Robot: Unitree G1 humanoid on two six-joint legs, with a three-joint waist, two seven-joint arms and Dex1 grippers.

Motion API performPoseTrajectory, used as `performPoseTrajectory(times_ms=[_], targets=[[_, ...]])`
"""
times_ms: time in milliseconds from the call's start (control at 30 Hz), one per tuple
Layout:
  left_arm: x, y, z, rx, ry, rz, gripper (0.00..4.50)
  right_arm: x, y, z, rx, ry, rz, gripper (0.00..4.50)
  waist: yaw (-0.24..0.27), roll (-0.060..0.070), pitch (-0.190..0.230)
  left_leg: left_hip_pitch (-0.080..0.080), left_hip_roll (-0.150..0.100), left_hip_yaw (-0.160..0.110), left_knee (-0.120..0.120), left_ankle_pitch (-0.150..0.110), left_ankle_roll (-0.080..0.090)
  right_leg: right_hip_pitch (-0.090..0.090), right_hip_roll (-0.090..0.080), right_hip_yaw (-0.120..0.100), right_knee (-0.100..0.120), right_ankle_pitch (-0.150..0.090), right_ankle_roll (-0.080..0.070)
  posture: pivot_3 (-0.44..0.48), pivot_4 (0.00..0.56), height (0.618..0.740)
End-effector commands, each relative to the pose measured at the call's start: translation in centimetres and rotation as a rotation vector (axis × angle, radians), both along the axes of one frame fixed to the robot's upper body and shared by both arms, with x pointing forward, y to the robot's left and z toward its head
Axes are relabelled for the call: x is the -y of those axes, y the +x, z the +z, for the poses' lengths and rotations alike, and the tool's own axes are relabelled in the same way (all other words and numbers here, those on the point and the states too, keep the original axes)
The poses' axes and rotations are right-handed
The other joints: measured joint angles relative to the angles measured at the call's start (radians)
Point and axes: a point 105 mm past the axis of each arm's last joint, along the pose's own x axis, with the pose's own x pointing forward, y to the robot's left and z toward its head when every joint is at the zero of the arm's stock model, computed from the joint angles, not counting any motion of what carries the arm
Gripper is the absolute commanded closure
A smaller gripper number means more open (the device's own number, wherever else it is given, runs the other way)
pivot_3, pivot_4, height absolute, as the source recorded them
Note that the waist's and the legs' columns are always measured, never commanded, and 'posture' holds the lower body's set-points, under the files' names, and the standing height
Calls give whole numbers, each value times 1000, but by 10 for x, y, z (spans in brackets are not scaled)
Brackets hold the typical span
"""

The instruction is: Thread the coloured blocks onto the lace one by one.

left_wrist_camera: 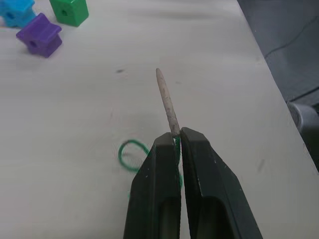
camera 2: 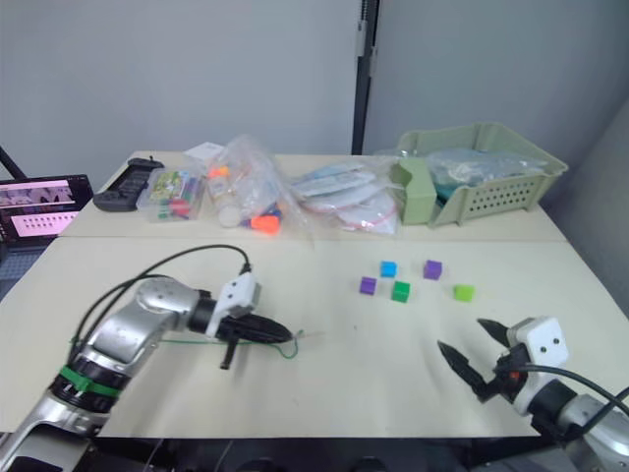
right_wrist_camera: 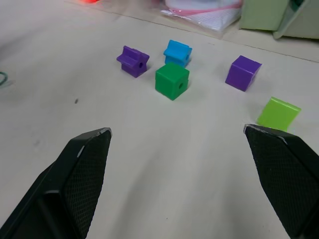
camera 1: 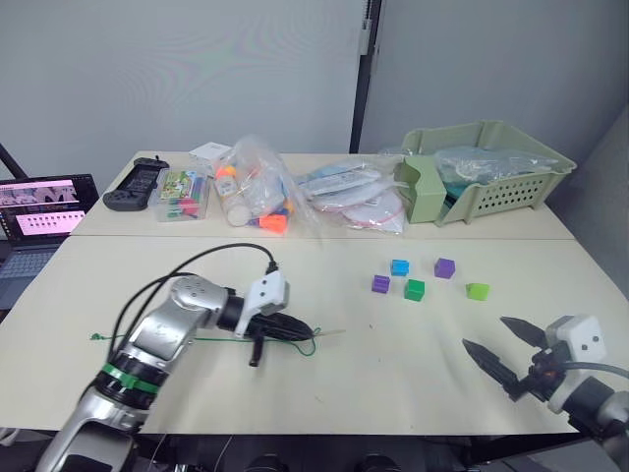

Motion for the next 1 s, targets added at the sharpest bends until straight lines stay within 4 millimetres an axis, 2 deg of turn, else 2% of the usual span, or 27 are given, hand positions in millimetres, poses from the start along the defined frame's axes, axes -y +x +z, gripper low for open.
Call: performPoseTrajectory(times_ms=[33, 233, 367, 733, 933, 1000], targets=[[-9, -5, 16, 61, -28, -20, 4472, 4, 12, 5, 67, -39, -157, 0, 0, 0, 0, 0, 0, 0, 0, 0, 0, 0, 0, 0, 0, 0, 0, 0, 150, 740], [-18, -6, 21, 71, -56, 44, 4472, 23, 36, -14, 52, -49, -459, 0, -2, 1, 1, -1, 0, 0, 0, 0, 0, -2, 0, 0, 0, 0, 0, 0, 150, 740], [-19, -7, 21, 86, -56, 56, 4472, 29, 60, -14, 63, -6, -588, 0, -4, 1, 1, -1, 0, 1, 0, 0, 0, -2, 0, 0, 1, 0, 0, 0, 150, 740], [-19, -13, 18, 94, -52, 50, 4472, 34, 111, -27, 24, 41, -698, 0, -8, 3, 2, -1, -1, 0, -2, 0, 0, -4, 0, 0, 2, 1, -1, 0, 150, 740], [-20, -12, 18, 97, -48, 53, 4472, 32, 123, -34, 6, 43, -686, 0, -10, 3, 2, -1, -1, 0, -2, 0, 0, -4, 0, 0, 2, 1, -1, 0, 150, 740], [-20, -12, 18, 98, -46, 54, 4500, 30, 124, -35, 10, 67, -680, 515, -11, 3, 2, -1, -1, 0, -2, 0, 0, -4, 0, 0, 2, 1, -1, 0, 150, 740]])
